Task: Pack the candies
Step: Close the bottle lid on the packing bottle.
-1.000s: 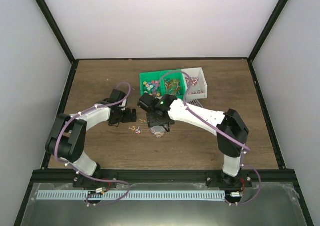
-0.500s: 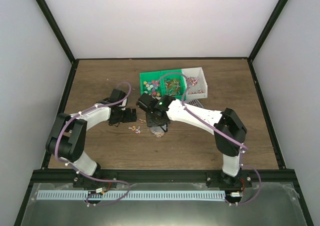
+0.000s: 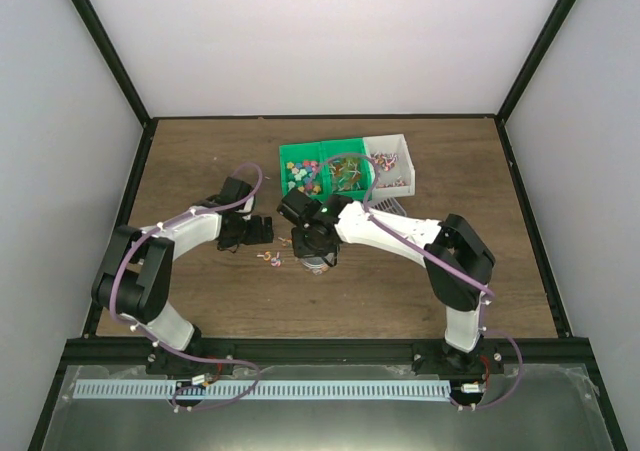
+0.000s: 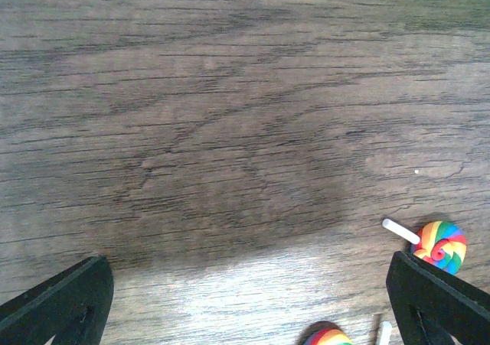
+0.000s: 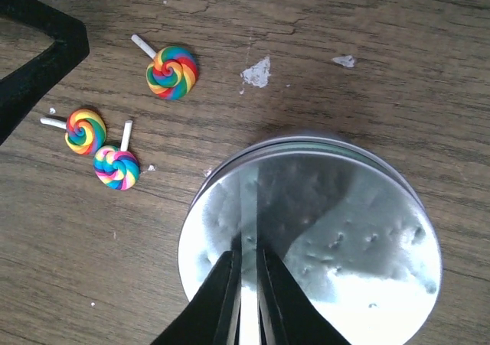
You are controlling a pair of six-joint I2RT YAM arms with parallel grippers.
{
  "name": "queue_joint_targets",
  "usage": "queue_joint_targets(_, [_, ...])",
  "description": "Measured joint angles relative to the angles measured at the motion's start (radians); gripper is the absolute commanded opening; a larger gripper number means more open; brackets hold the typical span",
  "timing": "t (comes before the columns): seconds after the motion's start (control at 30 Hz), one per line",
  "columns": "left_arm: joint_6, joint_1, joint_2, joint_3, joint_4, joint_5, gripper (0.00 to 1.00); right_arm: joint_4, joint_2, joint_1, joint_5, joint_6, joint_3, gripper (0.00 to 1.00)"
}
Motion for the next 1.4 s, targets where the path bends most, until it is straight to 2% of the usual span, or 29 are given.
queue_joint_targets(0.8, [0.006, 0.000, 0.010, 0.013, -0.014, 0.000, 1.00, 0.022, -0.004, -0.047, -0.010, -0.023, 0.007, 0.11])
queue_joint_targets(1.1, [0.006, 0.000, 0.019, 0.022, -0.016, 0.000, 1.00, 0.045, -0.088, -0.047, 0.027, -0.048, 0.022, 0.12])
queue_joint_targets(1.4, [0.007, 0.000, 0.029, 0.032, -0.017, 0.000, 1.00, 0.063, -0.017, -0.053, -0.015, -0.048, -0.009, 0.13])
